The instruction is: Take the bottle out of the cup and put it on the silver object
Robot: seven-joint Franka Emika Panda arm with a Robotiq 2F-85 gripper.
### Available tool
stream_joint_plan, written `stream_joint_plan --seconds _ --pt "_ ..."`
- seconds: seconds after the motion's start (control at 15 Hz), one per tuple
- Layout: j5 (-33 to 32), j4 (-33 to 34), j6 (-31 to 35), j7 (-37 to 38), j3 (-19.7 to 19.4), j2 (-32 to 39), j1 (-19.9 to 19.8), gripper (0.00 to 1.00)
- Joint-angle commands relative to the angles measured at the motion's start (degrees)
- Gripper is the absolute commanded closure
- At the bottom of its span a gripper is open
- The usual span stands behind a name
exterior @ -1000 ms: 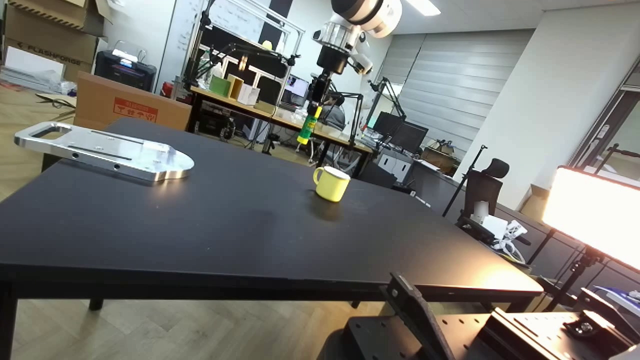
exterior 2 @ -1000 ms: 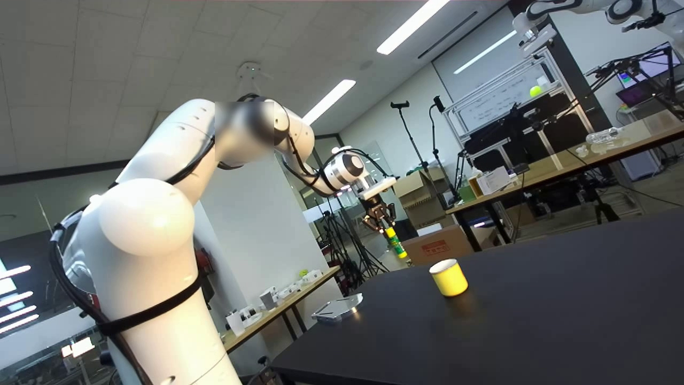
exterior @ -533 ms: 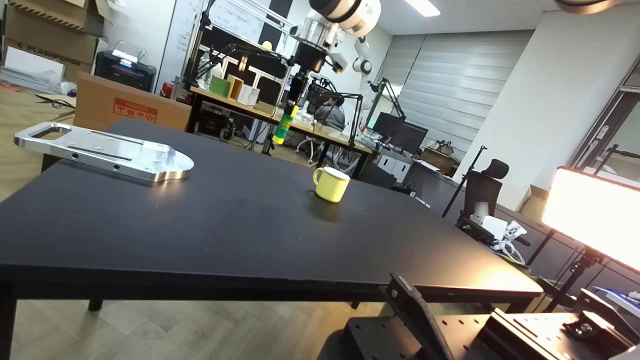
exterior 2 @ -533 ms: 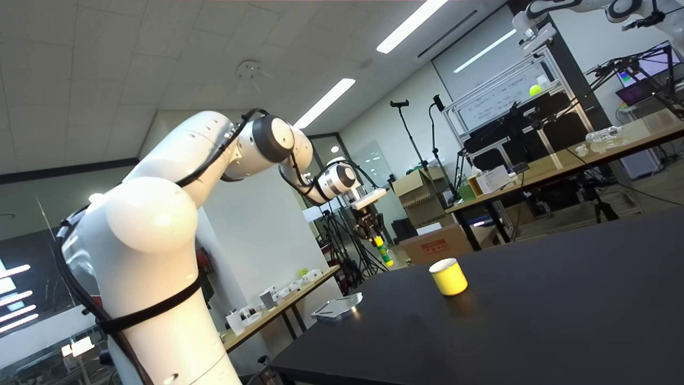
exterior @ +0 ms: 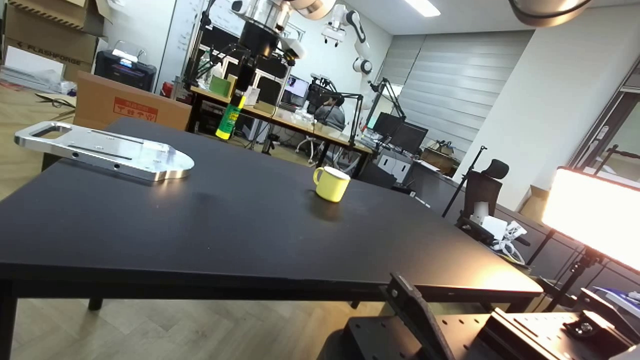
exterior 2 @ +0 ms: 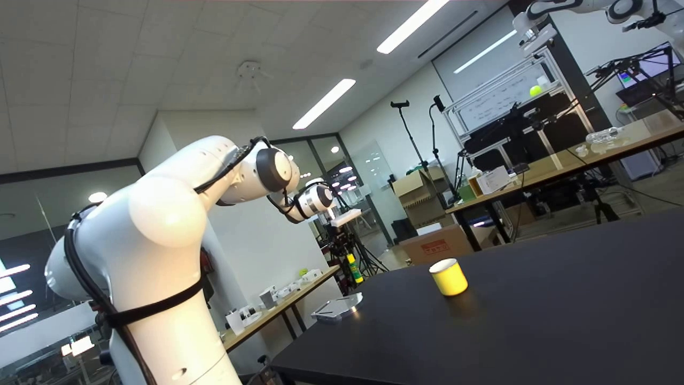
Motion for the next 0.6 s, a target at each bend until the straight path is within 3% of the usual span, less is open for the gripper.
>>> stream_joint_plan --seconds 0.0,0.33,0.53 --pt "-1.3 7.0 -2.8 -4.9 0.7 3.8 3.4 0.91" --pt "-3.8 11.3 0.5 -14.1 0.1 7.9 7.4 0.91" --pt "-2.8 14.7 -3.1 -18.1 0.6 10.4 7.9 0.91"
